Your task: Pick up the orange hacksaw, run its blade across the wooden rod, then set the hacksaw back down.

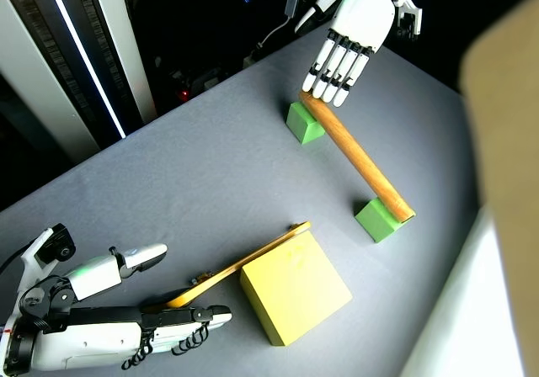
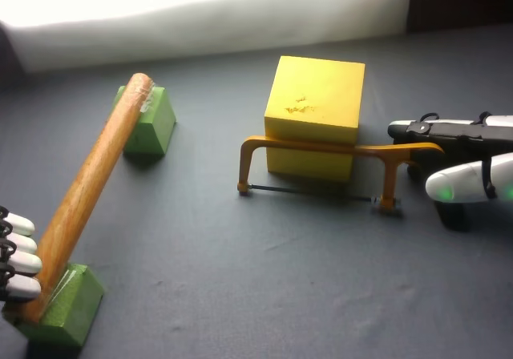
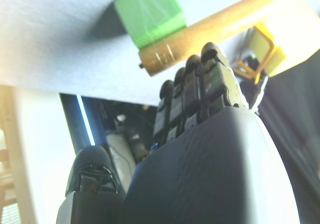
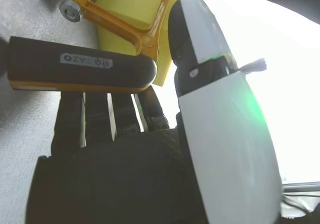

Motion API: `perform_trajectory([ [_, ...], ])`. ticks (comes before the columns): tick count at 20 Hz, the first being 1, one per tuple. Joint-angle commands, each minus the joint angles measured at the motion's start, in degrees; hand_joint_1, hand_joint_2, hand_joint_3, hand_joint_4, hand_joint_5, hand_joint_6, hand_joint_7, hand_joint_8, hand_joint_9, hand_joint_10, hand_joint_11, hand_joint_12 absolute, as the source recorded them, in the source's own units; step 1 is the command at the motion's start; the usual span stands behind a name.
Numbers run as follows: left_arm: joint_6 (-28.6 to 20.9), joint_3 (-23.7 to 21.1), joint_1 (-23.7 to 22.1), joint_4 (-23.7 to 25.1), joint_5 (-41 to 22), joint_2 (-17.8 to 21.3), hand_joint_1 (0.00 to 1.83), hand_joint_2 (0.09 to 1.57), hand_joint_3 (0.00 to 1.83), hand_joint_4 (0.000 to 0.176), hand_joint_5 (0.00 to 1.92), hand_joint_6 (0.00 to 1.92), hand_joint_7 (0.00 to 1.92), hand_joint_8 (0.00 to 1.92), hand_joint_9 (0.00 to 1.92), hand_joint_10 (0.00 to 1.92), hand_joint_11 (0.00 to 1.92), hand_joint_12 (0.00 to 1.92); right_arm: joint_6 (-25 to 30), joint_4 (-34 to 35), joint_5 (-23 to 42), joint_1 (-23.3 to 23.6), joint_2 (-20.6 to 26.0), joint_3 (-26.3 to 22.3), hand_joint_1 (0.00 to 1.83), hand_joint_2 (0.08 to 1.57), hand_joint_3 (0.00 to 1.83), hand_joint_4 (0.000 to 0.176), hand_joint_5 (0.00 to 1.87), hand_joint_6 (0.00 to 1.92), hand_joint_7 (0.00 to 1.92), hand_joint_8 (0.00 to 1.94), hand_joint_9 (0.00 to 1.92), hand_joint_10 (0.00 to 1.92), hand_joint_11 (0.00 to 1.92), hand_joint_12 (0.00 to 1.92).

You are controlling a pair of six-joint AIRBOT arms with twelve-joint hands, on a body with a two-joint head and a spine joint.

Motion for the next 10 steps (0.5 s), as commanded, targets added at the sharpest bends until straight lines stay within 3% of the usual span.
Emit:
perform_trajectory([
  [1,-0.1,0.4,0.0,-2.9,-2.9,-0.2,0.00,1.19,0.00,0.000,0.08,0.01,0.07,0.01,0.05,0.01,0.03,0.06,0.4,2.8,5.9,-0.1,0.1,0.4,0.84,1.14,0.00,0.000,0.04,0.00,0.05,0.00,0.06,0.00,0.00,0.33],
  [10,-0.1,0.2,1.5,-2.9,-2.2,-0.6,0.00,1.19,0.00,0.000,0.06,0.00,0.06,0.00,0.05,0.00,0.00,0.07,0.4,3.0,7.5,-0.9,-2.3,4.6,0.84,1.14,0.01,0.000,0.04,0.00,0.03,0.00,0.06,0.00,0.00,0.39],
])
